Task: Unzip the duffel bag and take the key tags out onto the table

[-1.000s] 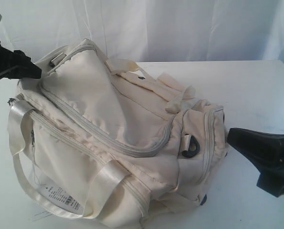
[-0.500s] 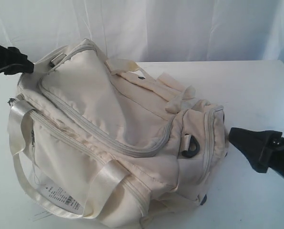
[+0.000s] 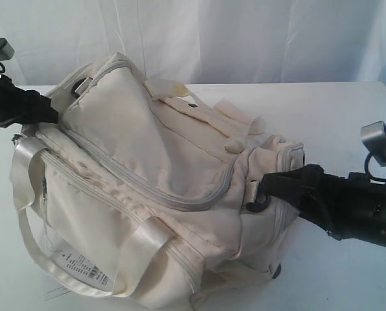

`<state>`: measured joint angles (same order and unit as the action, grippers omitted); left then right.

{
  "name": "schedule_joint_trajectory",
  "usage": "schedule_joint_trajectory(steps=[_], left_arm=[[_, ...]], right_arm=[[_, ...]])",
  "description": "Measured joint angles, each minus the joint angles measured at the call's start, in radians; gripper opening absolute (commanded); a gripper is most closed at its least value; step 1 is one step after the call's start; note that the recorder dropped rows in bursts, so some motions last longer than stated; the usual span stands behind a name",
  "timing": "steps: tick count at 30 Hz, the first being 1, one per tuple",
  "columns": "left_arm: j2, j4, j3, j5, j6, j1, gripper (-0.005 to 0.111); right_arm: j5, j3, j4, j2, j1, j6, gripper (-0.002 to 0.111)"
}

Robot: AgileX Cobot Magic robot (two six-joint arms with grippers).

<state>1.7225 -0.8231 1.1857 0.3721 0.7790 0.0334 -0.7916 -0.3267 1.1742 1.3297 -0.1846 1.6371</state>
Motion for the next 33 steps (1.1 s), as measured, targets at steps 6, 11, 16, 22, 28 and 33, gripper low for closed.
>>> schedule_joint_trajectory(steps=[6, 11, 16, 22, 28, 33], left_arm=[[0.000, 0.005, 0.000, 0.032, 0.026, 0.000, 0.000], [-0.018, 0.067, 0.006, 0.095, -0.001, 0.000, 0.000], [-0.098, 0.211, 0.006, 0.225, -0.154, 0.000, 0.000], [-0.244, 0.383, -0.028, 0.437, -0.368, 0.000, 0.000], [-0.423, 0.417, -0.124, 0.573, -0.433, 0.000, 0.000], [-0.574, 0.426, -0.198, 0.594, -0.444, 0.000, 0.001]], right_arm=[[0.013, -0.019, -0.009, 0.099, -0.016, -0.007, 0.014], [0.016, -0.020, -0.020, 0.101, -0.016, -0.061, 0.000], [0.068, -0.035, -0.028, 0.101, -0.016, -0.114, 0.000], [0.144, -0.094, -0.026, 0.079, 0.006, -0.129, 0.000], [0.146, -0.130, 0.042, 0.059, 0.083, -0.126, 0.000], [0.133, -0.130, 0.161, 0.055, 0.114, -0.059, 0.000]])
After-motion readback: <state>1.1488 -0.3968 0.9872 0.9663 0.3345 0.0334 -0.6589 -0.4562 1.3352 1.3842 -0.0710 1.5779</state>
